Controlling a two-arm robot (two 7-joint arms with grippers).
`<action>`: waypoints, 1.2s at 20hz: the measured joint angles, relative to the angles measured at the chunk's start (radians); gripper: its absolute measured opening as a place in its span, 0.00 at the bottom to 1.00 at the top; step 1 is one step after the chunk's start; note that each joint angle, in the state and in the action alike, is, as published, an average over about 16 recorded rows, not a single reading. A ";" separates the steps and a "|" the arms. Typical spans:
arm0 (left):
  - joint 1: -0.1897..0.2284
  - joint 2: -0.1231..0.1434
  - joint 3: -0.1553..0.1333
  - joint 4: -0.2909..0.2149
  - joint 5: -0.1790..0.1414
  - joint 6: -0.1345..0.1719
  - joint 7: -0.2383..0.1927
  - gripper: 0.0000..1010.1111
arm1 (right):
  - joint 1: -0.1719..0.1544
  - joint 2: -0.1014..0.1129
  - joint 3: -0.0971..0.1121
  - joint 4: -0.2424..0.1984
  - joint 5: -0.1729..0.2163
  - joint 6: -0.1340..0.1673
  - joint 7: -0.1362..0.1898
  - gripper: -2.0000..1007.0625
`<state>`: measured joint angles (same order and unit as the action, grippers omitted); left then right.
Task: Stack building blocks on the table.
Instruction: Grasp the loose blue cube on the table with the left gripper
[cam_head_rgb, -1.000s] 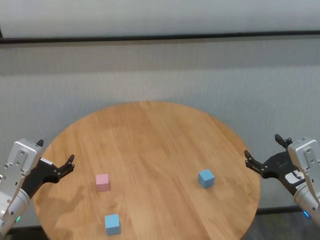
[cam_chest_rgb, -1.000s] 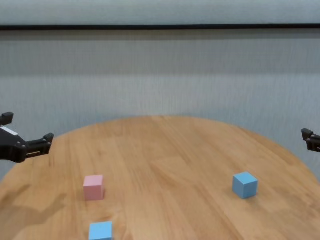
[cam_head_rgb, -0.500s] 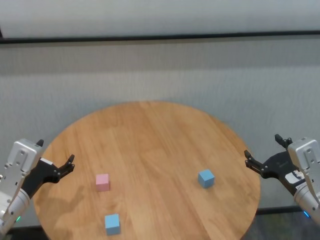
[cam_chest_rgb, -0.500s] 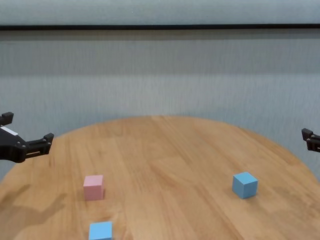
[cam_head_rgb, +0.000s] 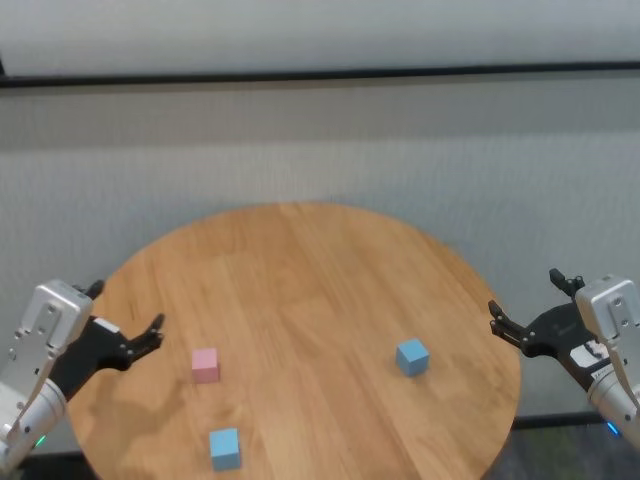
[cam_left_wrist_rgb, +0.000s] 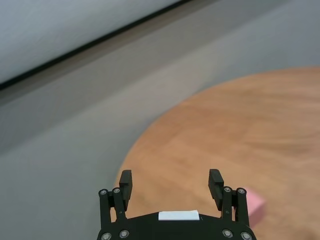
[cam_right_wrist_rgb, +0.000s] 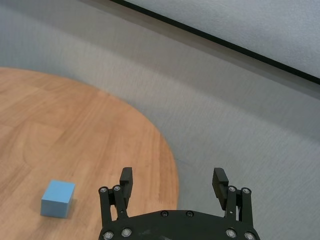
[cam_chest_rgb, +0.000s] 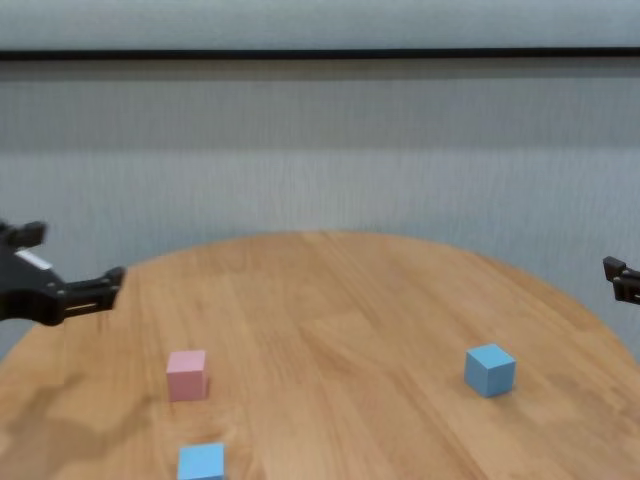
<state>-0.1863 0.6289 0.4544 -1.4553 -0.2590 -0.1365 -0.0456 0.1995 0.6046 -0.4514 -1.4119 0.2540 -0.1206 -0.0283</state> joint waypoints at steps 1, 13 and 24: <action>0.002 0.005 0.000 -0.007 -0.003 -0.004 -0.016 0.99 | 0.000 0.000 0.000 0.000 0.000 0.000 0.000 1.00; 0.019 0.085 -0.013 -0.067 -0.099 -0.115 -0.291 0.99 | 0.000 0.000 0.000 0.000 0.000 0.000 0.000 1.00; 0.007 0.121 -0.044 -0.015 -0.221 -0.228 -0.513 0.99 | 0.000 0.000 0.000 0.000 0.000 0.000 0.000 1.00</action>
<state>-0.1791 0.7504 0.4104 -1.4699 -0.4799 -0.3646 -0.5584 0.1995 0.6046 -0.4514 -1.4119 0.2539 -0.1206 -0.0283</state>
